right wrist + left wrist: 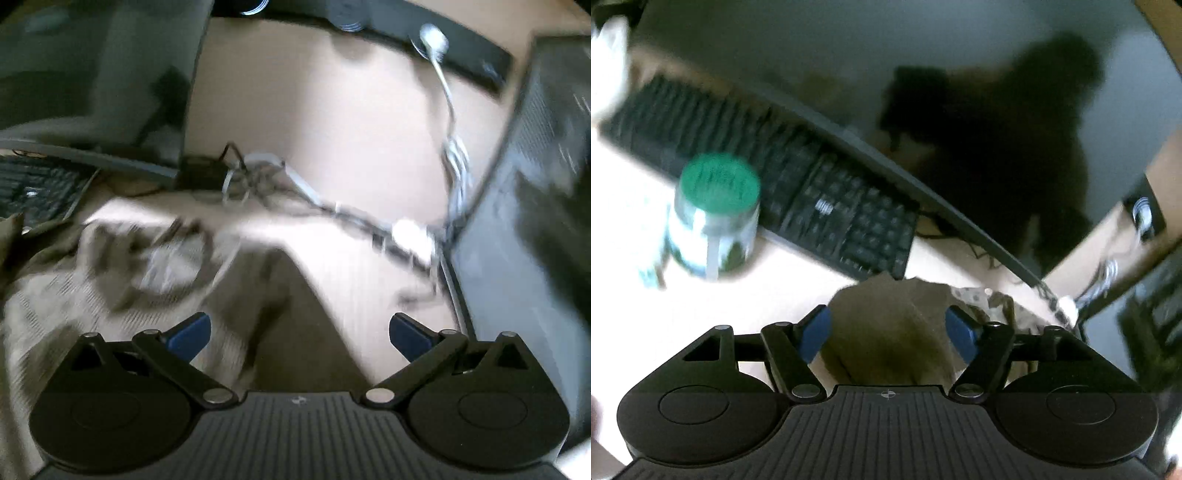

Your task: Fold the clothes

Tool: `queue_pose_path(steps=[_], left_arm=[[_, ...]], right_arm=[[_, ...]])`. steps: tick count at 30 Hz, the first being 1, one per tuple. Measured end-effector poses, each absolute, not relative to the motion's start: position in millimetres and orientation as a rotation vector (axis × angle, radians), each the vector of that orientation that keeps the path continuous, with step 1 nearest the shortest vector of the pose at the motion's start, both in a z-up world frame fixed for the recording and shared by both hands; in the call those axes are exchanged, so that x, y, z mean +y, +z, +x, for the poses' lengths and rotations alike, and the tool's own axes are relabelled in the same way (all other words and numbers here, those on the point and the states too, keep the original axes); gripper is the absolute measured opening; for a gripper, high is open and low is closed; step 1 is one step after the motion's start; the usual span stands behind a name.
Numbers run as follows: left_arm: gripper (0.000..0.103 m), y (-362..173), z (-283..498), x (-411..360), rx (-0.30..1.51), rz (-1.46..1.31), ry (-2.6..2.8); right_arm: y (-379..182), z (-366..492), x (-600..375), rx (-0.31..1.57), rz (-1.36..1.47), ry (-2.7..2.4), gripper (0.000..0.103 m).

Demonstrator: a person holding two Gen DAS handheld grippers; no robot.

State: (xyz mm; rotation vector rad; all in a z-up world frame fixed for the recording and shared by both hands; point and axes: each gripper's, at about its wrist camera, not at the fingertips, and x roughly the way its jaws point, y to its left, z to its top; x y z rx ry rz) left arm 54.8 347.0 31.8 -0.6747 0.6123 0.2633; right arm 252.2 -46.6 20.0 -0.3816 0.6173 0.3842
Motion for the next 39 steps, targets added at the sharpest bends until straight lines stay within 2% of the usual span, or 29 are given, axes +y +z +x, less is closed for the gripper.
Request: queue_pose_path(steps=[3, 5, 7, 10, 12, 21, 24, 28, 30, 34, 39], left_arm=[[0.085, 48.4, 61.1, 335.7, 0.58, -0.672, 0.227], [0.088, 54.9, 67.9, 324.1, 0.586, -0.65, 0.189], [0.093, 56.7, 77.5, 311.6, 0.6, -0.627, 0.152], [0.093, 42.1, 103.1, 291.6, 0.649, -0.628, 0.083], [0.093, 26.5, 123.6, 274.9, 0.677, -0.647, -0.006], [0.093, -34.7, 212.3, 236.6, 0.763, -0.656, -0.086], [0.091, -34.6, 233.0, 232.2, 0.717, -0.727, -0.108], [0.092, -8.3, 226.2, 225.1, 0.551, -0.808, -0.228], [0.093, 3.4, 215.6, 222.0, 0.491, -0.804, -0.28], [0.093, 15.0, 200.4, 222.2, 0.455, -0.811, -0.32], [0.093, 13.2, 193.7, 226.6, 0.464, -0.794, -0.273]], right_arm=[[4.5, 285.5, -19.0, 0.69, -0.411, 0.503, 0.102], [2.4, 286.4, -22.1, 0.673, -0.431, 0.485, 0.09], [0.4, 287.2, -25.3, 0.657, -0.45, 0.467, 0.09], [-2.8, 288.5, -30.0, 0.632, -0.478, 0.44, 0.09], [-4.8, 289.4, -33.1, 0.615, -0.497, 0.421, 0.095], [-27.1, 287.2, -49.1, 0.574, -0.594, 0.346, 0.097], [-48.9, 285.9, -62.4, 0.648, -0.582, 0.33, 0.097], [-42.2, 277.7, -77.4, 0.664, -0.59, 0.321, 0.098], [-21.3, 276.2, -85.3, 0.648, -0.515, 0.358, 0.098], [31.4, 283.7, -93.3, 0.653, -0.145, 0.604, 0.098], [9.5, 330.5, -70.8, 0.768, 0.021, 0.716, 0.096]])
